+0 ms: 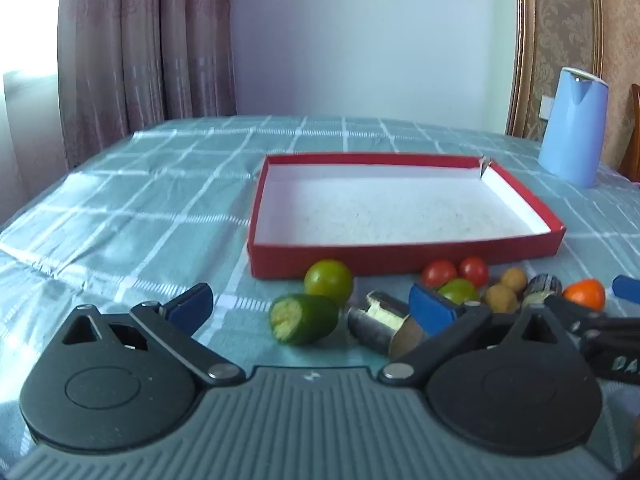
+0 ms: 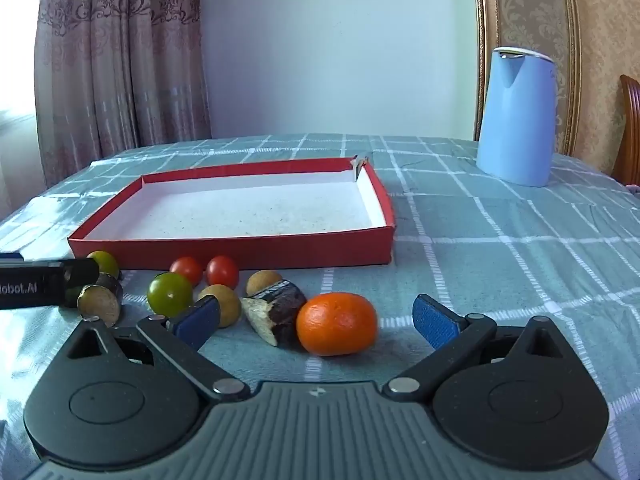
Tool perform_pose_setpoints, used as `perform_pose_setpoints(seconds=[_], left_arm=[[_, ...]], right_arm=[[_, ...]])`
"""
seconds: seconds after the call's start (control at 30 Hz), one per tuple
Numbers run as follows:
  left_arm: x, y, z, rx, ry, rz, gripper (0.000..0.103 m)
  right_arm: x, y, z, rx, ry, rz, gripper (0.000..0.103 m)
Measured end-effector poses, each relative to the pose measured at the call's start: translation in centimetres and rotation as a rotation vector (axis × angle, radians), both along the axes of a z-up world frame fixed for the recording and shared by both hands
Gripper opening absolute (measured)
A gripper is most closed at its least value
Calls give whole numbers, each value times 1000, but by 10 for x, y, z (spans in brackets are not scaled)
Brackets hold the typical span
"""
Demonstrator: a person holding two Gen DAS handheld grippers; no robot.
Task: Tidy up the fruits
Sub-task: 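Move both grippers toward the row of fruits in front of the tray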
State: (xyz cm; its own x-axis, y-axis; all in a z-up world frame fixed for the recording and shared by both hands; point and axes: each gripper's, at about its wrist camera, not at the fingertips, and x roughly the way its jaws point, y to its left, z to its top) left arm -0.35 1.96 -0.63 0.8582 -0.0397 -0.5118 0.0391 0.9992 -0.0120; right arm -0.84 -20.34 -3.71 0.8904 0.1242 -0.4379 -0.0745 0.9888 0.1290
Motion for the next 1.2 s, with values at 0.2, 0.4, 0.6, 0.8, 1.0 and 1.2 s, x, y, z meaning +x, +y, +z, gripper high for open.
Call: perform_pose_setpoints(seconds=[0.2,0.4,0.6,0.8,1.0,1.2], left_arm=[[-6,7,-3,-36,-8,-32,103],[-17,-2,-7,-3,-52,-60,103],[-21,-13,-8,52,-69,-93,103],[-15,-10,-16,4,-17,-137,103],[-16,-5,-21,-48,-21,-158,103],[-19,-5,-18,-47,-31,-161,103]], right_arm=[[-10,-11,-3,-11,-31,-2,103],[-10,-16,-5,20,-21,9,103],[-11,-13,-6,-4,-26,-13,103],[-5,-21,-8,44,8,-14,103],[-5,-20,-8,34,10,-17,103],[-4,-19,-9,28,15,-15,103]])
